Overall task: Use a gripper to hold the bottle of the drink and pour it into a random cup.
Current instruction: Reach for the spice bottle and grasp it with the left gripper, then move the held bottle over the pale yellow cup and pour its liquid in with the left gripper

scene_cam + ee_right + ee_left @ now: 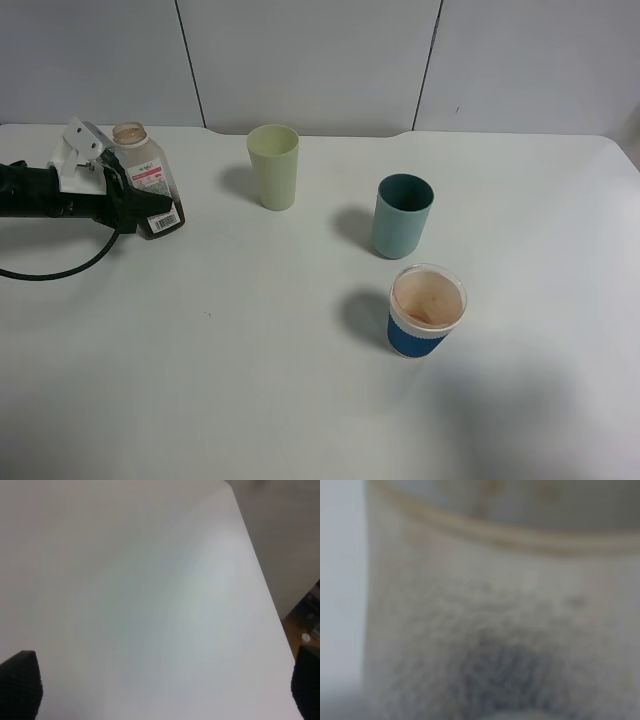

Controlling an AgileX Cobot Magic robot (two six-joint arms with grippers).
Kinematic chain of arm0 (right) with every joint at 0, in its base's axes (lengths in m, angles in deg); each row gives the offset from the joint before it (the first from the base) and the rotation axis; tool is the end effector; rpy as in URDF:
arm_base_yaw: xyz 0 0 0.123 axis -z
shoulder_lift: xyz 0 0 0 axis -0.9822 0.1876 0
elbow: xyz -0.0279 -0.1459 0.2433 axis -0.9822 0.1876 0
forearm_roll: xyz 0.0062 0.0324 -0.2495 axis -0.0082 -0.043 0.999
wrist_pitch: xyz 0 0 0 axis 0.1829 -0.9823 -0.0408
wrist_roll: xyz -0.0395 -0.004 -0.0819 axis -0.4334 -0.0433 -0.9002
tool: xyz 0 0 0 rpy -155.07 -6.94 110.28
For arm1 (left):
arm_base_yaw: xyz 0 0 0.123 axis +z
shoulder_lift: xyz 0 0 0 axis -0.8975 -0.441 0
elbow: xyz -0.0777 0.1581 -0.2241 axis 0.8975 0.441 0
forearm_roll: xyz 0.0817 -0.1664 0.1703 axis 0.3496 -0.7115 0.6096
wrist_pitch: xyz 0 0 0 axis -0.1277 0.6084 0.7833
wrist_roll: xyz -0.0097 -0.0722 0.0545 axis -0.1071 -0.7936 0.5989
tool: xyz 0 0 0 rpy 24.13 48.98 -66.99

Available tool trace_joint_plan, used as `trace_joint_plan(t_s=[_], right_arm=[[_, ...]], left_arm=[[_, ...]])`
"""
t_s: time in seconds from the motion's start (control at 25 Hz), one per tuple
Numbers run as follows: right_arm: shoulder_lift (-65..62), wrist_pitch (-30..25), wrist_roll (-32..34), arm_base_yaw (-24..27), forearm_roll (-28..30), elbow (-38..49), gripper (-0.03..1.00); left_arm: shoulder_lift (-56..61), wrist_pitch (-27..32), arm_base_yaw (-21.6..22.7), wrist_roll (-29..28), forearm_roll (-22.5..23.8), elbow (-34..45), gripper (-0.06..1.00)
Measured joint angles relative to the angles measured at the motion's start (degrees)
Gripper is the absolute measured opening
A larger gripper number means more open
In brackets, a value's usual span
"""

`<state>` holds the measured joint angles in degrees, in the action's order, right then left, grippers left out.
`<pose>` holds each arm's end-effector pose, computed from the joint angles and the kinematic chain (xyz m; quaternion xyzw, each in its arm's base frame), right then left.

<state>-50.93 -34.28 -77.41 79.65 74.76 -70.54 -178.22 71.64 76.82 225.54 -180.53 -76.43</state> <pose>-0.0061 -0.0084 0.2785 0.0195 0.8509 -0.0468 0.5229 0.3411 0.0136 0.0826 0.3162 0.8334 -0.1959 0.4088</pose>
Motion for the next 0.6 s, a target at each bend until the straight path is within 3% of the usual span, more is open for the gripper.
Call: trace_joint_plan(t_s=[0.36, 0.6], right_arm=[[0.0, 0.0, 0.0, 0.0, 0.0, 0.0, 0.99], [0.0, 0.0, 0.0, 0.0, 0.0, 0.0, 0.99]], left_arm=[[1.4, -1.5, 0.0, -2.5, 2.3, 0.0, 0.32], [8.1, -4.4, -0.1, -12.0, 6.0, 0.1, 0.32]])
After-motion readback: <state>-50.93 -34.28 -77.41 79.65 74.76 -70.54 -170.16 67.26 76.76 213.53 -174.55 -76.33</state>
